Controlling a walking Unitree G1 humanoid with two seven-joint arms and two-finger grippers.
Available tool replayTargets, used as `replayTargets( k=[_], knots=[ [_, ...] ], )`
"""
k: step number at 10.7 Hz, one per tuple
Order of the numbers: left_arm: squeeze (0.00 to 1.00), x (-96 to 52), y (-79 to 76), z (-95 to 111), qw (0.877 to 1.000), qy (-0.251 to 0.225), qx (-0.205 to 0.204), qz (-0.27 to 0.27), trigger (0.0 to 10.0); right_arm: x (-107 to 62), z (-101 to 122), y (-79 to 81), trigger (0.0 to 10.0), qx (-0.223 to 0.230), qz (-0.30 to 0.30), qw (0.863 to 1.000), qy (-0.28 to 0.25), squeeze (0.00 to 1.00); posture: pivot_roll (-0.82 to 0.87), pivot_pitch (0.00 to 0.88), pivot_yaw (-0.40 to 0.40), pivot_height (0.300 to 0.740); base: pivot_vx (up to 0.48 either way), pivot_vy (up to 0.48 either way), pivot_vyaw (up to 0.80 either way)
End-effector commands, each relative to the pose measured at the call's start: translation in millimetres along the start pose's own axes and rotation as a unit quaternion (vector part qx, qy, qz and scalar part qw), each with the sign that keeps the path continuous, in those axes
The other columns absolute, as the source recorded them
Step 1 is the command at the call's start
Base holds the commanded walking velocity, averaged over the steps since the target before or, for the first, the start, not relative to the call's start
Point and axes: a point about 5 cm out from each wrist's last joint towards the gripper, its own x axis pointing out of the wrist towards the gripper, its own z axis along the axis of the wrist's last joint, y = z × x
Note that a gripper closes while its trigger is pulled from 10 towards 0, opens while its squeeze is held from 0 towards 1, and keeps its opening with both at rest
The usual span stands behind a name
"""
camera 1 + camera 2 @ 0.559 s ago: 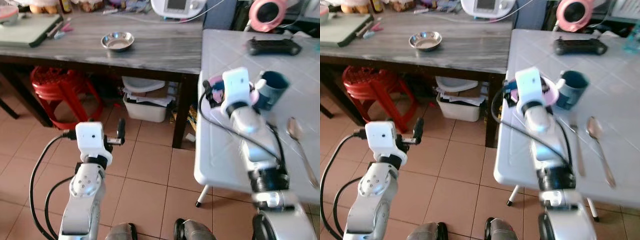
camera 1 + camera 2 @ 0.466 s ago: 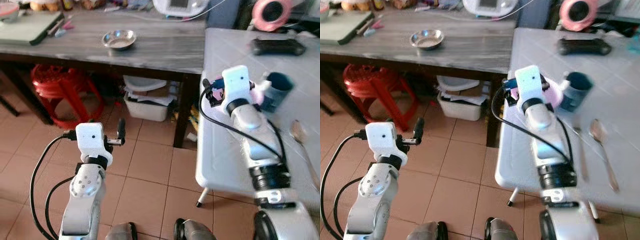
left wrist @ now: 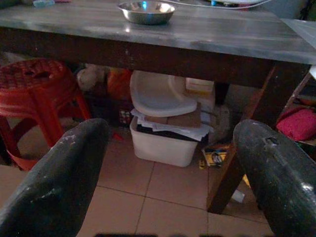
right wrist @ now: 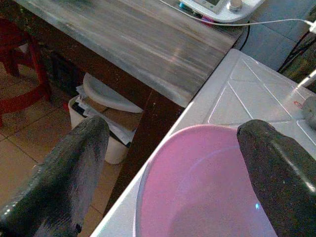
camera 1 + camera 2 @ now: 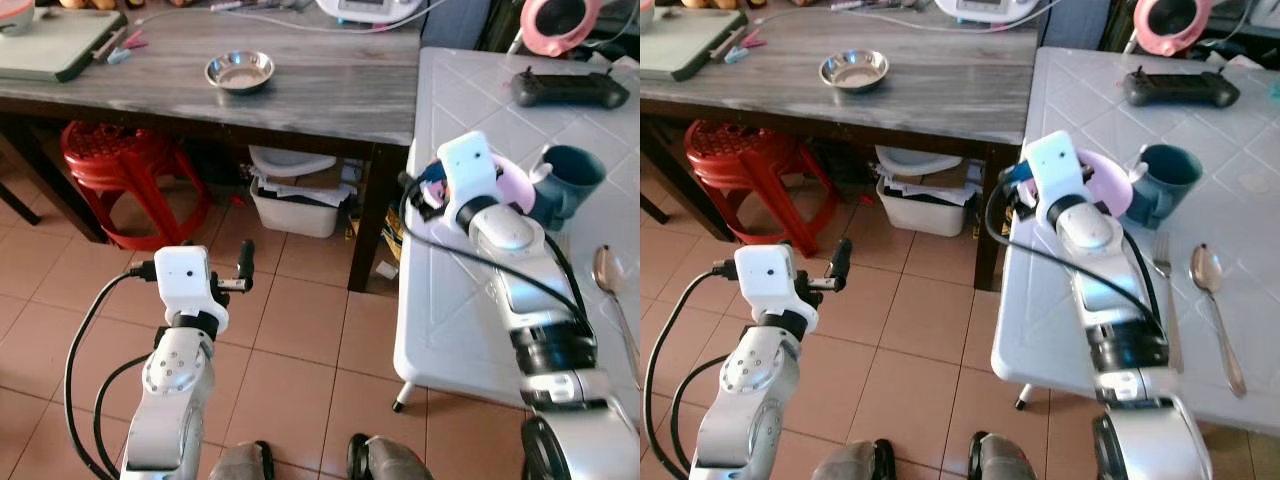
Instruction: Setting the table
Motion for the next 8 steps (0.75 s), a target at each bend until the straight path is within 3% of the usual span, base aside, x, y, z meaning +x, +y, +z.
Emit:
replayTargets(
  k=[1,4,7,8],
  knots=[
    [0.0,-2.4,0.7,0.1,1.0,0.001,-0.001,-0.003,10.0,-2.9,2.3,-1.3,10.0,-0.006,0.0,1.0,0.001,0.0,0.0,0.175,0.012,0.74,0.0,0.0,0.0],
    [0.0,-1.5,-2.6,-0.8,1.0,0.005,-0.005,-0.011,10.0,-9.9,-5.6,-0.1,10.0,0.025,0.011,0.999,0.031,0.0,-0.01,0.176,0.012,0.74,0.0,0.0,0.0],
    [0.0,-1.0,-4.3,-2.0,1.0,0.007,-0.008,-0.015,10.0,-10.9,-8.9,1.4,10.0,0.027,0.063,0.996,0.052,0.0,-0.02,0.177,0.001,0.74,0.0,0.0,0.0],
    [0.0,-3.2,-6.5,-2.6,0.999,0.025,-0.038,-0.023,10.0,-13.6,-13.4,1.9,10.0,0.025,0.08,0.994,0.07,0.0,-0.02,0.178,-0.002,0.74,0.0,0.0,0.0]
  ],
)
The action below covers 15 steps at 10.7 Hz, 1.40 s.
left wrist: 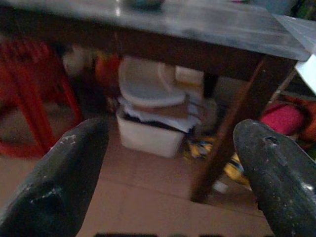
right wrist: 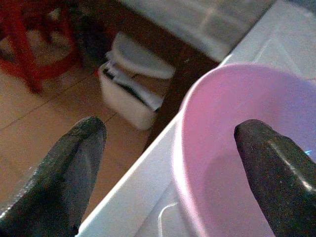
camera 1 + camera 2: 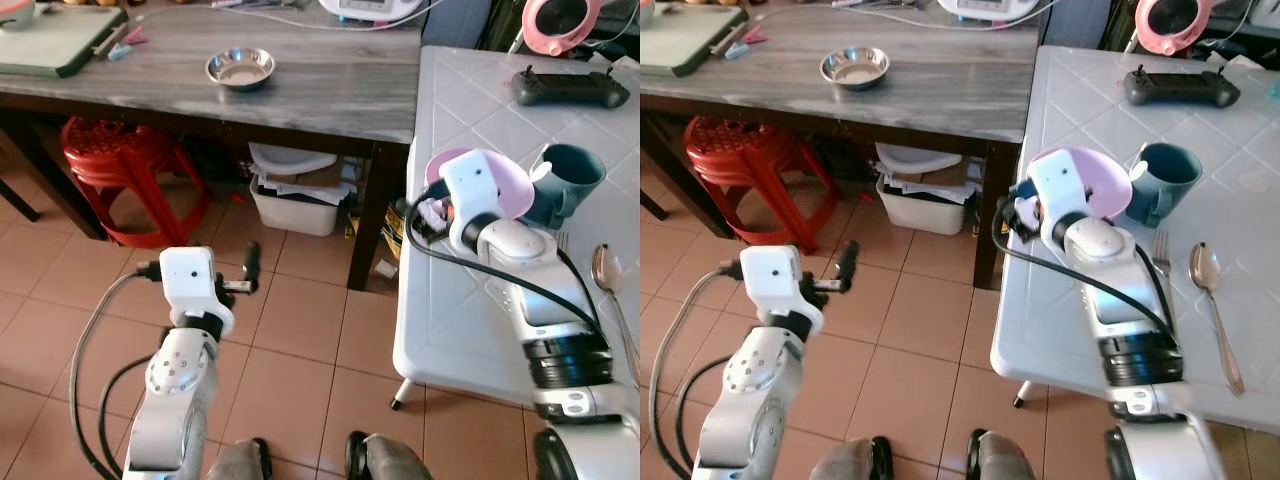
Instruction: Setting the table
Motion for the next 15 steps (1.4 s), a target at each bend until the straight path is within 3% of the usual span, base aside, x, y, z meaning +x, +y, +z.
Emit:
replayTargets(
  k=[1,2,3,4,6,10,12,14,15],
  knots=[
    [0.0,-3.2,-2.3,3.5,1.0,0.004,-0.007,-0.018,10.0,-3.2,1.7,0.6,10.0,-0.004,0.007,1.0,-0.001,0.0,-0.02,0.18,-0.002,0.74,0.0,0.0,0.0],
    [0.0,-5.5,-7.0,8.6,0.998,0.003,0.002,-0.057,10.0,-5.3,-6.0,-2.9,10.0,0.0,0.01,1.0,0.02,0.0,-0.01,0.182,-0.001,0.74,0.0,0.0,0.0],
    [0.0,-6.5,-8.5,9.2,0.997,0.004,-0.001,-0.077,10.0,-6.3,-11.4,-4.5,0.0,0.002,0.012,0.999,0.036,0.0,-0.01,0.182,-0.001,0.74,0.0,0.0,0.0],
    [0.0,-10.3,-14.7,9.4,0.992,0.009,-0.01,-0.128,10.0,-7.2,-14.8,-7.4,0.0,0.001,0.009,0.999,0.048,0.0,-0.02,0.182,-0.003,0.74,0.0,0.0,0.0],
    [0.0,-23.6,-28.9,11.4,0.969,0.028,-0.013,-0.246,10.0,-7.9,-20.9,-13.3,0.0,0.0,0.005,0.998,0.069,0.0,-0.02,0.185,-0.002,0.74,0.0,0.0,0.0],
    [0.0,-24.8,-25.4,5.2,0.962,0.043,0.03,-0.268,10.0,-7.9,-29.1,-13.6,0.0,0.023,-0.003,0.996,0.089,0.0,-0.02,0.178,-0.001,0.74,0.0,0.0,0.0],
    [0.0,-15.9,-15.0,3.2,0.975,0.029,0.049,-0.213,10.0,-5.1,-24.0,-11.4,0.0,0.01,-0.012,0.998,0.066,0.0,-0.02,0.167,-0.003,0.74,0.0,0.0,0.0],
    [0.0,-10.9,-9.0,3.8,0.982,0.022,0.045,-0.184,10.0,-4.6,-28.9,-3.6,0.0,0.016,-0.009,0.997,0.078,0.0,-0.02,0.169,-0.009,0.74,0.0,0.0,0.0],
    [0.0,-9.8,-8.8,3.6,0.983,0.019,0.045,-0.179,10.0,-3.4,-24.6,-1.5,0.0,0.004,-0.018,0.998,0.059,0.0,-0.02,0.167,-0.01,0.74,0.0,0.0,0.0]
  ],
)
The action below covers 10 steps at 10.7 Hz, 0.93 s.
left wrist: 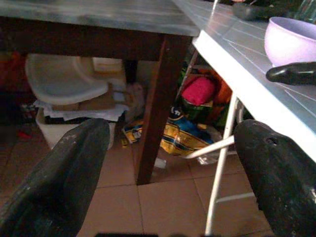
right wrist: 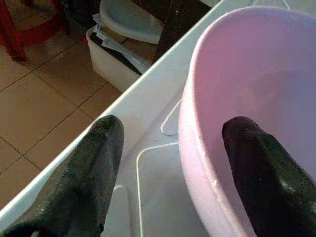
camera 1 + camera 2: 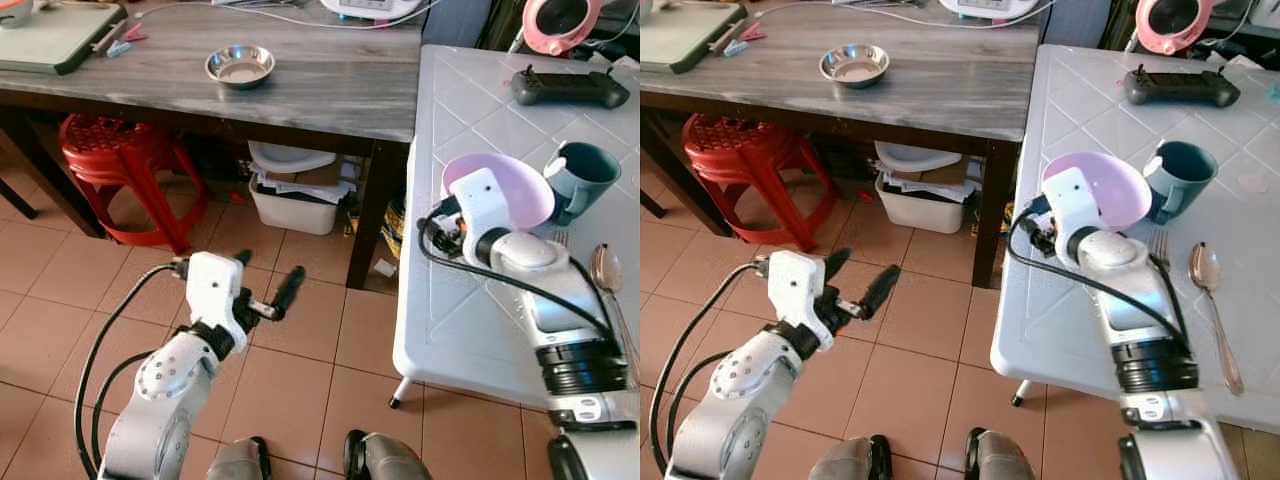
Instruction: Setting the table
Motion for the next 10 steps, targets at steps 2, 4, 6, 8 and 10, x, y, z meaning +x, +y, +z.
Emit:
replayTargets(
  k=[2,4,6,8,10],
  knots=[
    [0.0,2.6,4.3,-1.7,1.0,0.0,0.003,0.023,10.0,1.3,-8.3,11.3,10.0,0.0,0.012,1.0,0.013,0.0,-0.01,0.166,-0.008,0.74,0.0,0.0,0.0],
    [0.0,3.9,1.4,-5.3,1.0,0.012,0.004,0.014,10.0,0.6,-7.9,10.0,10.0,0.01,0.019,1.0,0.014,1.0,-0.01,0.162,-0.005,0.74,0.0,0.0,0.0],
    [0.0,6.7,0.6,-6.0,1.0,0.011,0.004,0.012,10.0,0.8,20.4,-3.9,10.0,-0.033,0.002,0.999,-0.037,0.98,-0.02,0.16,-0.007,0.74,0.0,0.0,0.0],
    [0.0,8.1,-1.1,-6.2,1.0,0.012,0.004,0.01,10.0,0.7,25.0,-6.3,10.0,-0.04,0.014,0.998,-0.038,0.0,-0.02,0.162,-0.008,0.74,0.0,0.0,0.0],
    [0.0,6.3,-1.4,-8.8,1.0,0.019,0.004,0.01,10.0,0.5,20.0,-7.6,9.7,-0.03,0.044,0.999,-0.006,0.0,-0.02,0.163,-0.01,0.74,0.0,0.0,0.0]
  ],
)
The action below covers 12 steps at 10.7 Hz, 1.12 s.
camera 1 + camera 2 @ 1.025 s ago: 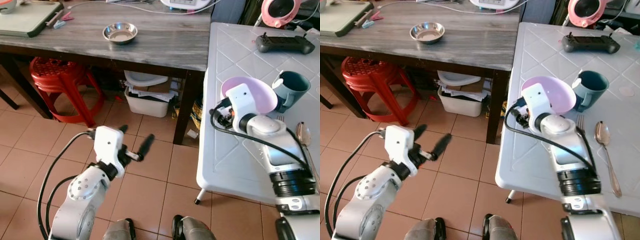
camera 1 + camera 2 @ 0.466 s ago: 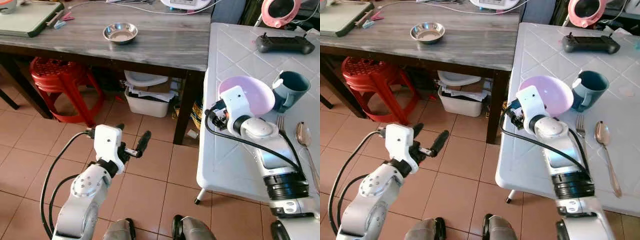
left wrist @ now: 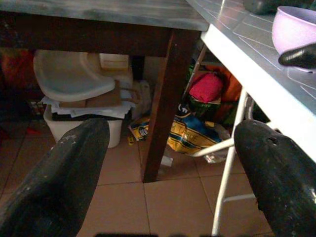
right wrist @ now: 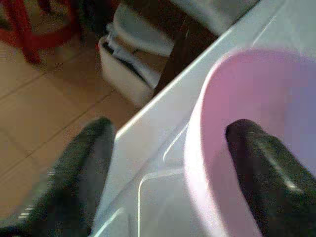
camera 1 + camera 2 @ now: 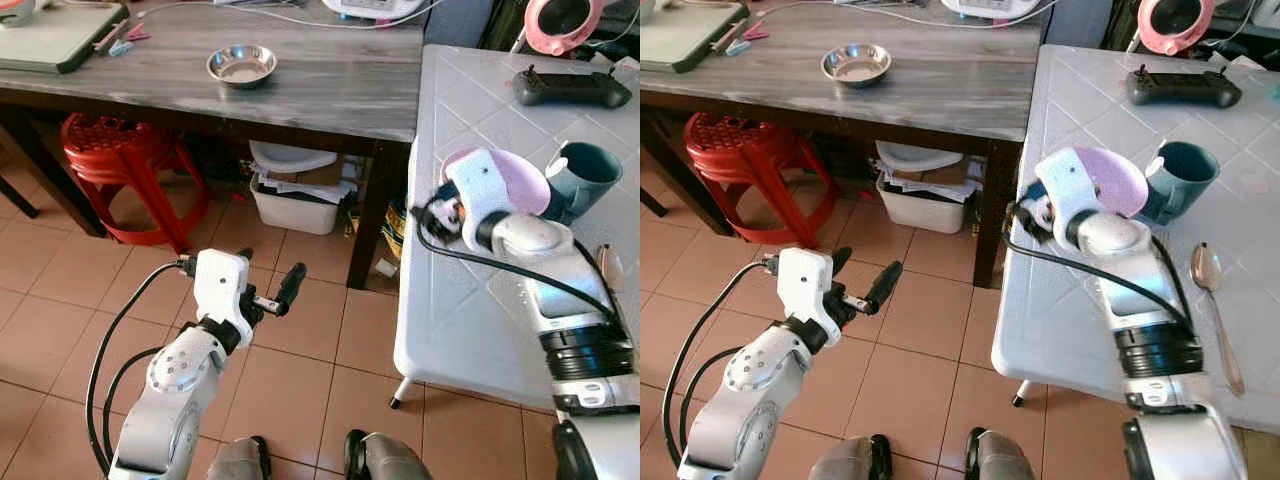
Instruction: Setting the table
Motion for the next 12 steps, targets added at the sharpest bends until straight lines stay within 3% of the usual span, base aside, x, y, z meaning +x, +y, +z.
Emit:
replayTargets(
  k=[1,10,12],
  knots=[
    [0.0,-1.9,-0.3,-5.3,1.0,0.016,0.003,0.002,10.0,-1.1,-3.7,-1.9,0.0,0.007,0.011,1.0,0.02,0.0,-0.02,0.165,-0.015,0.74,0.0,0.0,0.0],
    [0.0,-3.1,-0.6,-7.6,1.0,0.027,0.005,-0.001,10.0,-4.4,-11.1,-3.8,0.0,0.032,0.024,0.999,0.037,0.0,-0.02,0.175,-0.009,0.74,0.0,0.0,0.0],
    [0.0,-3.4,7.3,-6.5,0.999,0.022,0.006,0.034,10.0,-3.0,-3.9,2.3,0.0,0.042,0.016,0.999,0.004,0.0,-0.01,0.176,-0.008,0.74,0.0,0.0,0.0]
  ],
)
